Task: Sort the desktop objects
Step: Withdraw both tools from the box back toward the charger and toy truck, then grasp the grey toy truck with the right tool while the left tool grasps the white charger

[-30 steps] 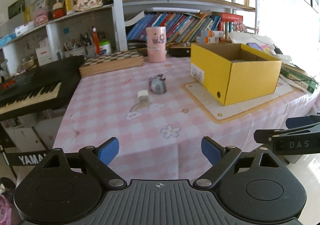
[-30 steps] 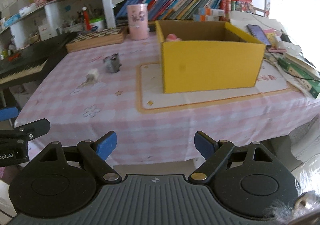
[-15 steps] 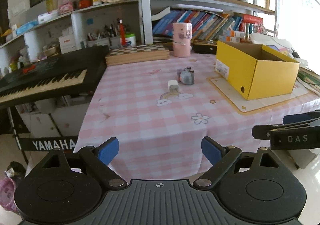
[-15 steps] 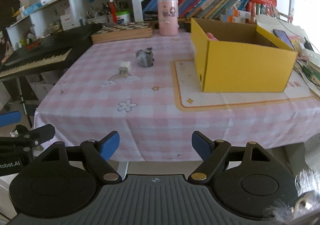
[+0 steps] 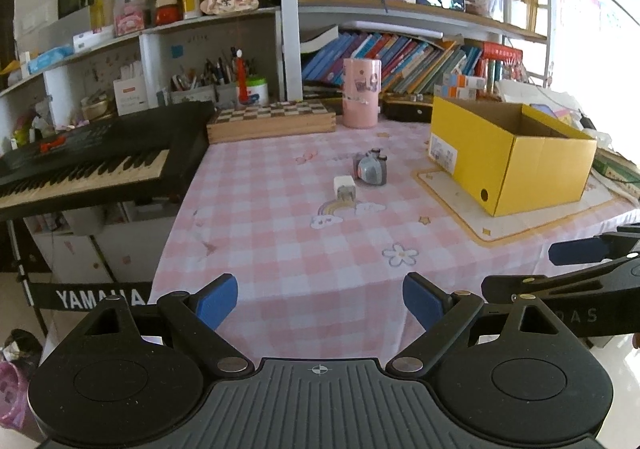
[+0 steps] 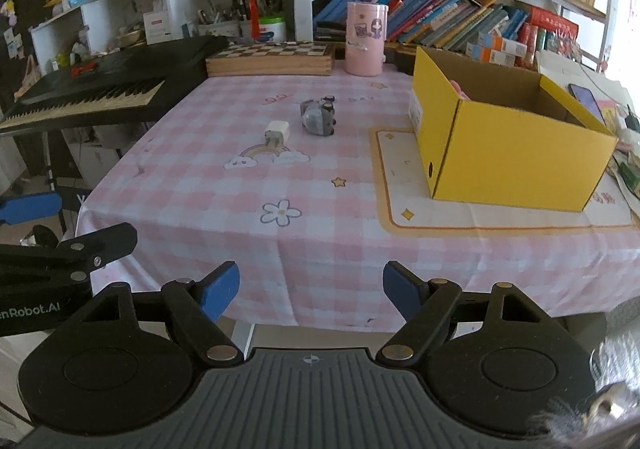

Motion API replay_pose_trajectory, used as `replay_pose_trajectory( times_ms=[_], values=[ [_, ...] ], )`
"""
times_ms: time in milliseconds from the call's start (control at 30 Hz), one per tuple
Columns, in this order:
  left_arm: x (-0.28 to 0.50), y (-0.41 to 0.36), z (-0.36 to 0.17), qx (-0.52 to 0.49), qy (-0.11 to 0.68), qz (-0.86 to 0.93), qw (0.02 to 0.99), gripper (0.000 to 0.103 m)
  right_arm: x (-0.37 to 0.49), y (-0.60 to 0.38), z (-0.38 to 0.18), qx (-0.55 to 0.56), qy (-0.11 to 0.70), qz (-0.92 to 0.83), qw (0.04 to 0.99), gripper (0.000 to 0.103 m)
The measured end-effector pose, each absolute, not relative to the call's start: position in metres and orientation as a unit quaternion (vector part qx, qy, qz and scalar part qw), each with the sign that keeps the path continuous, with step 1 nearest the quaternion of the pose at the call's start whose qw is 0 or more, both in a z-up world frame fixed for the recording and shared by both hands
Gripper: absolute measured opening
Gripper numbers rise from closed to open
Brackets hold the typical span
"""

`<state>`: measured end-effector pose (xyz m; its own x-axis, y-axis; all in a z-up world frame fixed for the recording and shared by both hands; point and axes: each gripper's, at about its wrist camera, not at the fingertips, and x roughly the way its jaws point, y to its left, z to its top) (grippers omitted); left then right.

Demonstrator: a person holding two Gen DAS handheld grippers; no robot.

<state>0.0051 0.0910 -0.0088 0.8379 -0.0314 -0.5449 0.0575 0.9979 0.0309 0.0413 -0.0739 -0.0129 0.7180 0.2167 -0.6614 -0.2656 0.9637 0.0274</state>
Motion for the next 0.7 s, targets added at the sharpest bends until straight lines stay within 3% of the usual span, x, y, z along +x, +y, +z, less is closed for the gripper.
replay_pose_trajectory(
  times_ms=[300, 700],
  values=[
    [0.016, 0.099, -0.01, 0.006, 0.282, -0.023, 0.959, 0.092, 0.048, -0.068, -0.01, -0.043, 0.353, 0.131, 0.925, 0.071],
    [0.044, 0.094, -0.016, 0.025, 0.297, -0.026, 0.954, 0.092, 0.079, -0.065, -0.018, -0.038, 0.366, 0.14, 0.919, 0.071]
  ],
)
